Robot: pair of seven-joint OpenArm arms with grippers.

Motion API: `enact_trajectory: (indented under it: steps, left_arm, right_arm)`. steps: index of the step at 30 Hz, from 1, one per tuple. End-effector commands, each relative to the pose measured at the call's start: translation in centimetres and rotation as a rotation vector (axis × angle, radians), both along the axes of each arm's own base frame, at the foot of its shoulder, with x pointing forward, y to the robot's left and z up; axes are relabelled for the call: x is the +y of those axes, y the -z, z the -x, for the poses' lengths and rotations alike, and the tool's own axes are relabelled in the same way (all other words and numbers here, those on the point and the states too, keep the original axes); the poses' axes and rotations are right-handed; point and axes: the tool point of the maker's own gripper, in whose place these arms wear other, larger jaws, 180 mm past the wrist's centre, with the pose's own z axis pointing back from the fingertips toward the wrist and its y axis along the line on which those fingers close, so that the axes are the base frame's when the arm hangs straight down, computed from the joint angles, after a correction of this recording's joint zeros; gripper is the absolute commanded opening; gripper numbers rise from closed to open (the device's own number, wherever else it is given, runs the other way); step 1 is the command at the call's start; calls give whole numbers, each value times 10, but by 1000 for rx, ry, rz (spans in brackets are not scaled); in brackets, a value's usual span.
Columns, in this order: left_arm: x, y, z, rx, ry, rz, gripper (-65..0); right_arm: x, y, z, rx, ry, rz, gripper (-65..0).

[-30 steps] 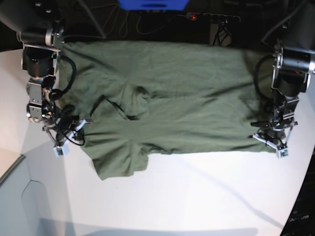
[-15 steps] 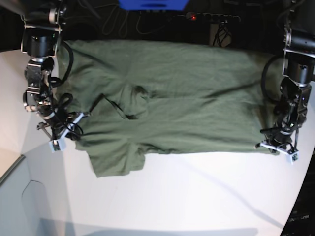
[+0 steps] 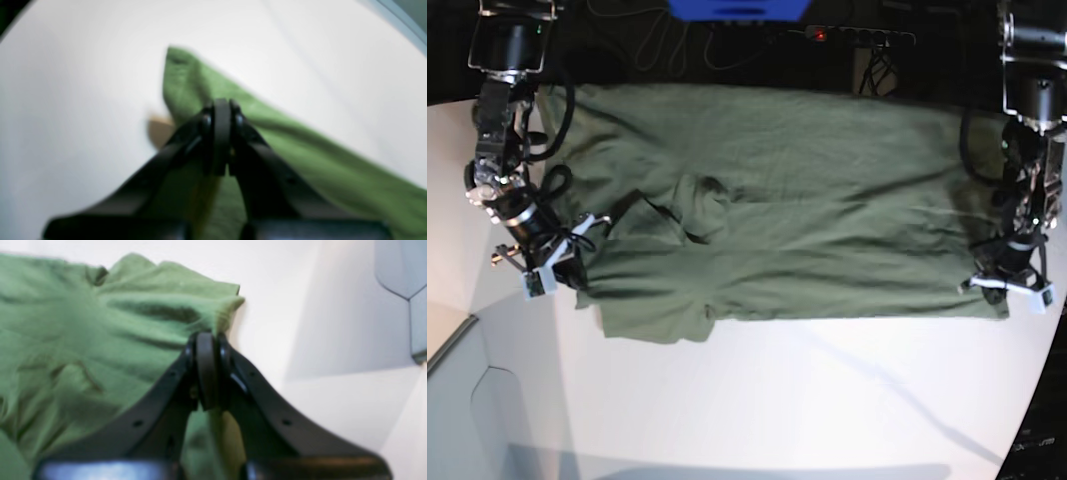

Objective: Layout the t-shirt on the table in an organized manner, then fold the t-shirt properly
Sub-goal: 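Lift the hem with both grippers and fold it toward the collar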

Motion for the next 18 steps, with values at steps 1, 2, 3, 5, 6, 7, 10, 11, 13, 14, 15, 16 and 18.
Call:
enact_trajectory:
  steps: [1, 2, 3, 5, 6, 7, 10, 11, 13, 14, 15, 16, 18]
  left_arm:
    - [3, -25, -11, -73, 7, -19, -648]
    - [2, -24, -8, -73, 14, -22, -648]
    - [1, -24, -6, -71, 17, -20, -648]
    - [1, -23, -2, -71, 19, -22, -648]
    - [1, -24, 1, -75, 15, -17, -648]
    - [1, -25, 4, -81, 12, -16, -648]
    - [3, -35, 17, -108, 7, -19, -648]
    - [2, -38, 18, -117, 9, -19, -648]
    - [-1, -43, 22, -129, 18, -23, -648]
    - [-4, -43, 25, -130, 26, -24, -648]
    - [-7, -44, 29, -131, 35, -25, -648]
    - [-9, -44, 32, -131, 42, -26, -648]
    - [-14, -44, 38, -128, 56, -27, -648]
  right_arm:
    - [-4, -20, -8, -67, 13, -14, -650]
    - [-6, -21, -7, -75, 31, -24, -650]
    - [-12, -22, -4, -78, 54, -28, -650]
    - [-19, -25, -1, -90, 91, -39, -650]
    - [-20, -27, 0, -97, 103, -46, -650]
    - [-23, -28, 3, -100, 114, -47, -650]
    - [-23, -30, 15, -106, 133, -49, -650]
    - [-22, -31, 17, -109, 135, -48, -650]
    - [-19, -34, 23, -114, 132, -47, -650]
    - [-17, -36, 27, -118, 129, -44, -650]
    - [-14, -38, 30, -123, 128, -43, -650]
    - [-13, -40, 32, -127, 127, -42, -650]
    - [-9, -43, 39, -131, 125, -41, -650]
